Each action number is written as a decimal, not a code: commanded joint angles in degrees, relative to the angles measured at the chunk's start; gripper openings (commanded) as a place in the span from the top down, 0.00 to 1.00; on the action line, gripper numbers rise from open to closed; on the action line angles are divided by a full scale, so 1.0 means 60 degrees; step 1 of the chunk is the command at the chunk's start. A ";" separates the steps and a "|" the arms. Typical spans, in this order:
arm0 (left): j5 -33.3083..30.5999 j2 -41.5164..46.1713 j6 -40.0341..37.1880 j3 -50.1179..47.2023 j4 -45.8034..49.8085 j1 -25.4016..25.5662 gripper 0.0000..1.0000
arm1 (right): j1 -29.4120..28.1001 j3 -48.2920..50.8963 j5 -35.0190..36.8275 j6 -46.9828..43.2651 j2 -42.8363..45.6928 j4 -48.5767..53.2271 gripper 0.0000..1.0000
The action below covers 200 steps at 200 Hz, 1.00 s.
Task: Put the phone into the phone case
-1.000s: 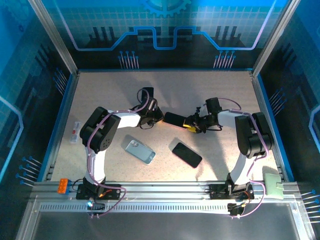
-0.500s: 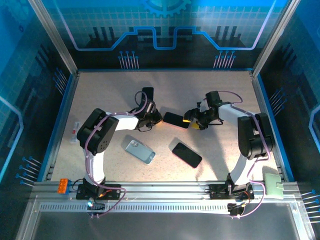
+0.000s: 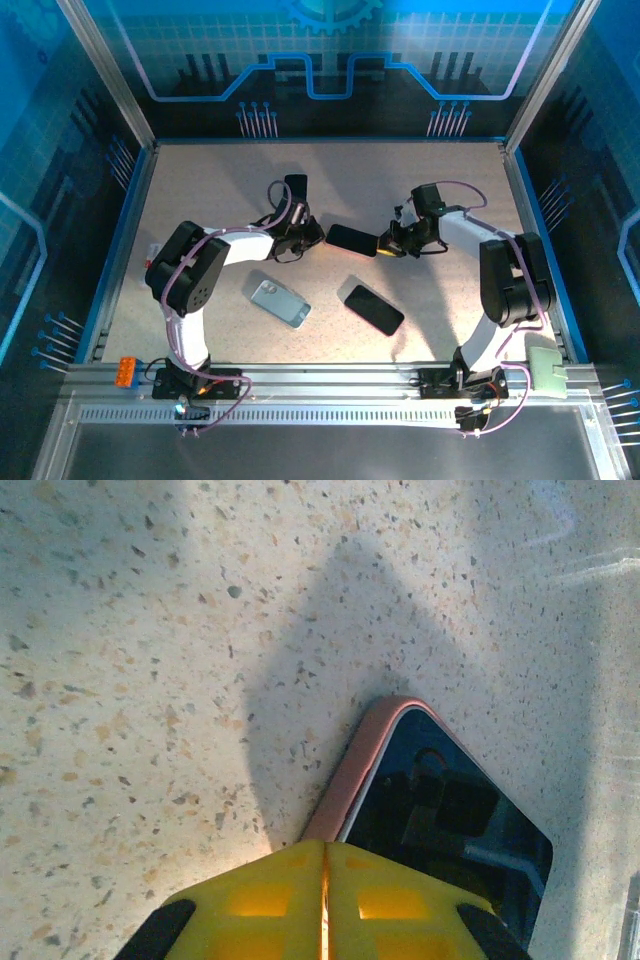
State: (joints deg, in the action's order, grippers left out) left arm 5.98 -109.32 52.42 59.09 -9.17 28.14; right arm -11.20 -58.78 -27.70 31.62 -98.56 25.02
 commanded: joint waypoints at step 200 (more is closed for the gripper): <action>0.0256 -0.1263 -0.0567 0.1023 0.1088 0.0172 0.94 | -0.1055 -0.0319 0.1542 -0.0499 -0.1079 0.0235 1.00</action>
State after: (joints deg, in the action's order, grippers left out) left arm 7.44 -115.35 50.41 67.13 -4.67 29.95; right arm -15.94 -59.18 -22.46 30.37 -102.67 24.43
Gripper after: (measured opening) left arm 0.065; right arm 0.064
